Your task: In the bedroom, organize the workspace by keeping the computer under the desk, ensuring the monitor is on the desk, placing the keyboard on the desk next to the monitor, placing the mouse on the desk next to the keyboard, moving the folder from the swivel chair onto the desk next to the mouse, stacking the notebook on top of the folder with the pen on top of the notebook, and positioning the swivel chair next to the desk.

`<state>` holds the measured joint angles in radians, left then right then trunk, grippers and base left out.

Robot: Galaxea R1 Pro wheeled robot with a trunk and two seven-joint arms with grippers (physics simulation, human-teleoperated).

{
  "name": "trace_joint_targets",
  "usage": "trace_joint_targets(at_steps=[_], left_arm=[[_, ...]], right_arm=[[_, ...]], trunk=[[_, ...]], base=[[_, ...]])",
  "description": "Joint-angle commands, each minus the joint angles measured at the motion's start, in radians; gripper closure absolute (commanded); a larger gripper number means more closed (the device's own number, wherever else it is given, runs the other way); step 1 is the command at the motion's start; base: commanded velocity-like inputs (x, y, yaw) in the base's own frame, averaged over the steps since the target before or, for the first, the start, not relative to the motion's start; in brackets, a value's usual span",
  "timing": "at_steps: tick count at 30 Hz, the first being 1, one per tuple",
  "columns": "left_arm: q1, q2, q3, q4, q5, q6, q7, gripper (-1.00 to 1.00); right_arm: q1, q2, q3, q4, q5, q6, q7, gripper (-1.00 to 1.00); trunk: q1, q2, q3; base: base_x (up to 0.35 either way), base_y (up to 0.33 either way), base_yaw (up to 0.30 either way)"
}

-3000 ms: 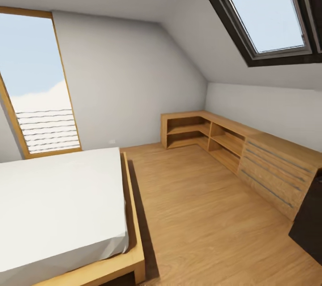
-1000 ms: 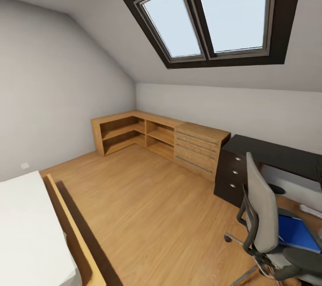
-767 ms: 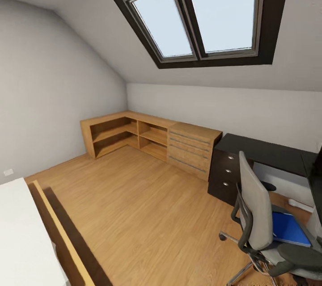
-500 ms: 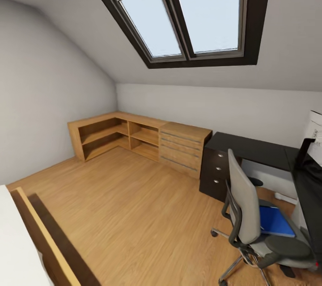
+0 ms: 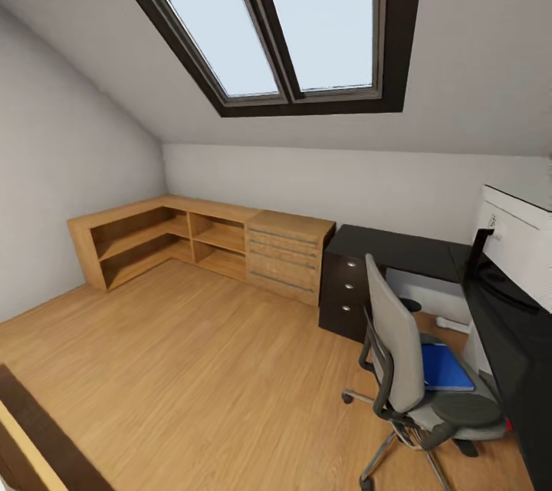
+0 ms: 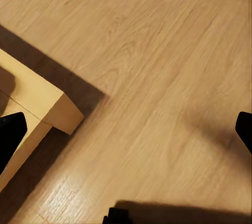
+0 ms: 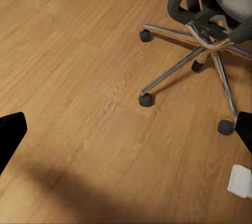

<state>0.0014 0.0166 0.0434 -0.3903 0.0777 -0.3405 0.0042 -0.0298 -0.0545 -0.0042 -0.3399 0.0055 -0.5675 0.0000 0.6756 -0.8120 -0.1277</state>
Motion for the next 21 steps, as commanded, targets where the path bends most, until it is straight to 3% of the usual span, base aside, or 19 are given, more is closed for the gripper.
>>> trace_joint_targets(at_steps=[1,21], left_arm=[[0.0,0.0,-0.003,-0.001,0.008,-0.002,0.0,-1.0],[0.0,0.002,-0.002,-0.001,0.008,-0.002,0.002,-1.0]], right_arm=[[-0.001,0.0,0.0,0.001,0.001,-0.003,0.0,-1.0],[-0.001,0.0,0.0,0.001,0.001,-0.005,0.0,-1.0]], trunk=[[0.001,-0.001,-0.001],[0.001,-0.001,-0.001]], base=[[0.188,0.173,-0.272],[0.006,0.005,-0.276]])
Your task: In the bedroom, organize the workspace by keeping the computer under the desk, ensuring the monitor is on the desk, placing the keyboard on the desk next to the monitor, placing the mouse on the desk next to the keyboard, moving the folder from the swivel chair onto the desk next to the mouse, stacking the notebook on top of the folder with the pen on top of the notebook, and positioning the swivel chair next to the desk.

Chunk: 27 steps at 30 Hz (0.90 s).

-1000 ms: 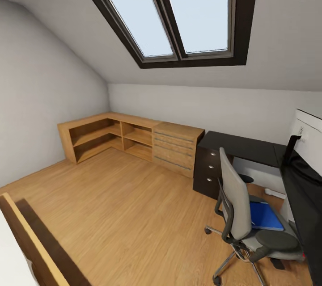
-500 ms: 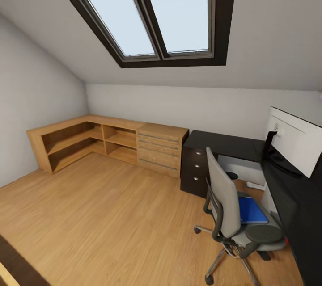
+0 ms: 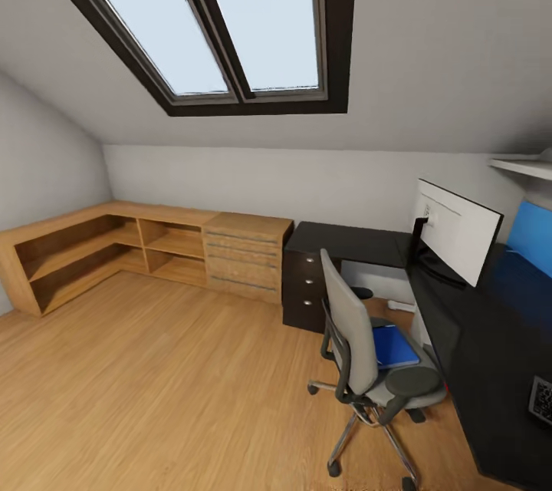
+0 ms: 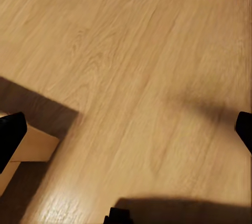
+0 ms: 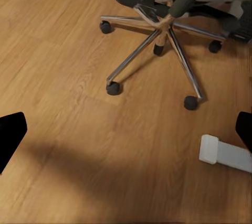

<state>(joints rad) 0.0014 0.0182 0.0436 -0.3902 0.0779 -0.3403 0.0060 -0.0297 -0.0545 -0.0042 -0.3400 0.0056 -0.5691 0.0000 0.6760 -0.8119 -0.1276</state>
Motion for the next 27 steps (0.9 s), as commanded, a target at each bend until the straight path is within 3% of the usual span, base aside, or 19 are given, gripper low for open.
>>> trace_joint_targets(at_steps=[1,12,20,27], left_arm=[[0.0,0.0,-0.002,-0.001,0.008,-0.002,0.001,-1.0],[0.0,0.0,-0.002,-0.001,0.008,-0.002,0.001,-1.0],[0.0,0.0,-0.002,-0.001,0.008,-0.002,0.001,-1.0],[0.0,0.0,-0.002,-0.001,0.008,-0.003,0.0,-1.0]], right_arm=[[-0.001,0.0,0.0,0.001,0.001,-0.003,0.0,-1.0],[-0.001,0.001,0.0,0.001,0.001,-0.003,0.0,-1.0],[-0.001,0.001,0.005,0.001,0.003,-0.006,0.001,-1.0],[-0.001,0.001,0.006,0.003,0.004,-0.009,0.001,-1.0]], trunk=[[0.0,-0.001,-0.001],[0.0,-0.001,-0.001],[0.0,-0.001,-0.001],[0.0,-0.001,-0.001]], base=[[0.0,0.0,-0.289],[0.0,0.0,-0.263],[0.016,0.014,-0.046],[0.19,0.174,-0.004]])
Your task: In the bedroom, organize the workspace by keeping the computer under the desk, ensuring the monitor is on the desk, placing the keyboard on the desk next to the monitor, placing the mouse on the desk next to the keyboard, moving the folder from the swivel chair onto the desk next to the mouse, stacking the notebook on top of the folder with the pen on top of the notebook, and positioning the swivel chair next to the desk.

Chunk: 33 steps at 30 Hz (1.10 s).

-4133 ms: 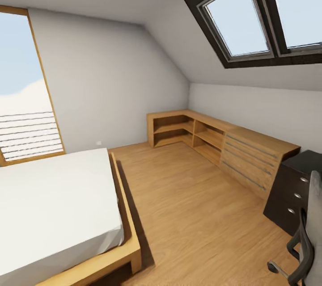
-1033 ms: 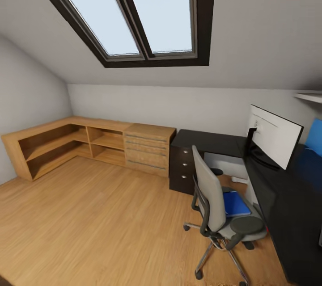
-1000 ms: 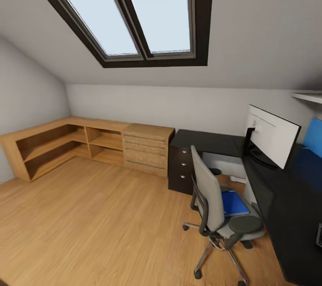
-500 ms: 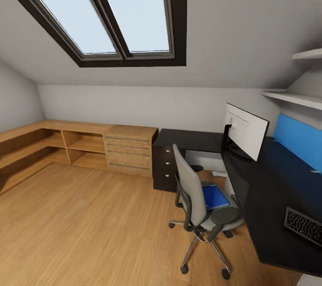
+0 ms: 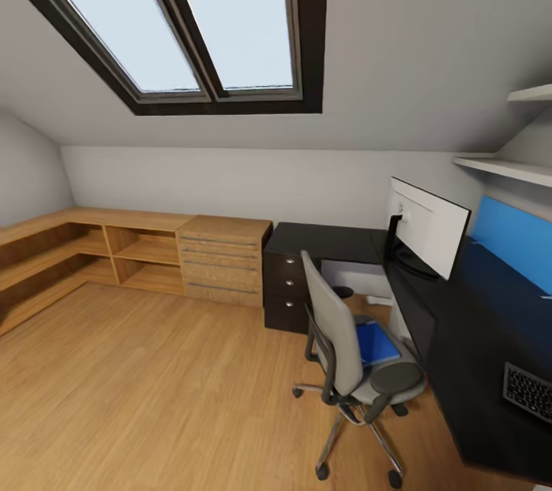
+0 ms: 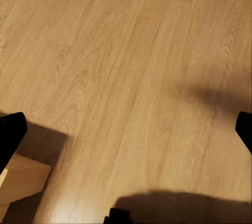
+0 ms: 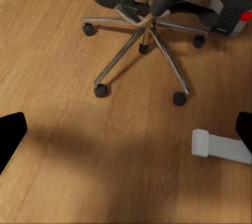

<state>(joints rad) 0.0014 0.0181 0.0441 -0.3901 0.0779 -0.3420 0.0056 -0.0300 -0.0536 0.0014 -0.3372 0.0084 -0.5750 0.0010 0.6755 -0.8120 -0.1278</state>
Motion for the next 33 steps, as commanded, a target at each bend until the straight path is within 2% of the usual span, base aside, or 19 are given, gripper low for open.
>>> trace_joint_targets(at_steps=[1,13,20,25,33], left_arm=[[0.0,0.0,-0.003,-0.001,0.008,-0.001,0.001,-1.0],[0.0,-0.004,-0.004,-0.005,0.008,0.0,0.001,-1.0],[0.0,-0.008,-0.001,-0.049,0.009,0.0,0.003,-1.0],[0.0,-0.008,-0.002,-0.054,0.01,0.0,0.004,-1.0],[0.0,-0.008,-0.004,-0.054,0.01,0.001,0.004,-1.0]], right_arm=[[-0.001,0.0,0.0,0.002,0.001,-0.003,0.0,-1.0],[-0.001,-0.001,-0.001,0.023,0.001,0.0,-0.003,-1.0],[-0.001,0.003,0.001,0.041,0.0,-0.004,-0.004,-1.0],[-0.001,0.005,0.002,0.044,0.001,-0.005,-0.003,-1.0],[-0.001,0.006,0.003,0.044,0.001,-0.005,0.0,-1.0]], trunk=[[0.001,-0.001,-0.001],[0.001,-0.001,-0.001],[0.001,-0.001,-0.001],[0.001,-0.001,0.002],[0.031,-0.057,-0.016]], base=[[0.227,0.201,0.0],[0.046,0.041,0.0],[0.001,0.001,-0.004],[0.0,0.0,-0.154],[0.0,0.0,-0.247]])
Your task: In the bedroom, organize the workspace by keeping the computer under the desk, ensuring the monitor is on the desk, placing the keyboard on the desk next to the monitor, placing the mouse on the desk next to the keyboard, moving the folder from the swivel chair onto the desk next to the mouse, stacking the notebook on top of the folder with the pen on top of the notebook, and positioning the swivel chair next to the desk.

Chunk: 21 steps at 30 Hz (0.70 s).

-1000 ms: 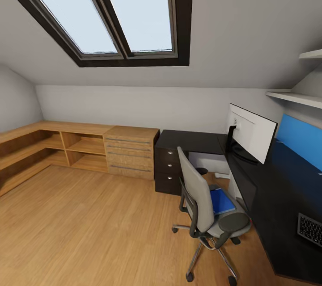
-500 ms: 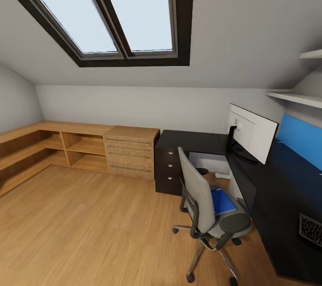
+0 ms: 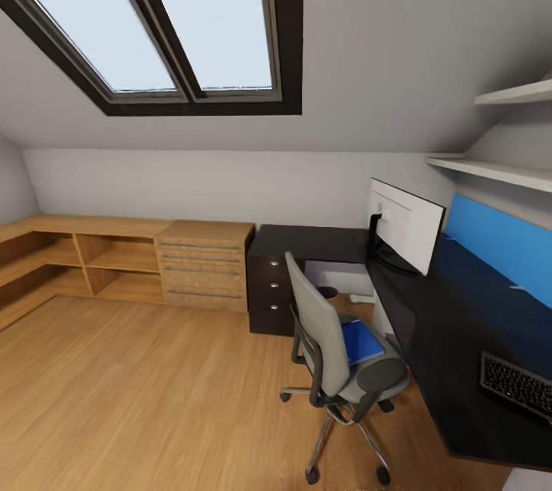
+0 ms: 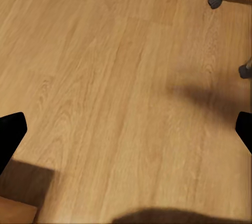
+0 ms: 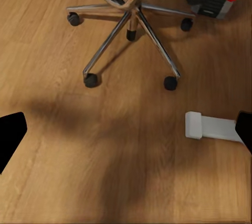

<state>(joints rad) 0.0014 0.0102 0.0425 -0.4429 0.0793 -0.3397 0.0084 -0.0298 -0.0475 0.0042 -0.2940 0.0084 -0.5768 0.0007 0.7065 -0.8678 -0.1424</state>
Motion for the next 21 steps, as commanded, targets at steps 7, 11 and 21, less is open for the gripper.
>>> trace_joint_targets(at_steps=[7,11,21], left_arm=[[0.0,0.001,-0.002,0.0,0.008,0.0,0.002,-1.0],[0.0,0.001,-0.001,-0.001,0.016,0.0,0.002,-1.0],[0.0,0.002,-0.003,-0.001,0.066,0.004,0.002,-1.0]], right_arm=[[-0.001,0.0,0.0,0.001,0.001,-0.003,0.001,-1.0],[-0.001,0.001,0.0,0.001,0.0,-0.003,0.001,-1.0],[-0.001,0.001,0.001,0.001,0.0,-0.003,0.001,-1.0]], trunk=[[0.027,-0.05,-0.019],[0.042,-0.078,-0.031],[0.081,-0.148,-0.062]], base=[[0.0,0.0,-0.243],[0.0,0.0,-0.08],[0.0,0.0,-0.008]])
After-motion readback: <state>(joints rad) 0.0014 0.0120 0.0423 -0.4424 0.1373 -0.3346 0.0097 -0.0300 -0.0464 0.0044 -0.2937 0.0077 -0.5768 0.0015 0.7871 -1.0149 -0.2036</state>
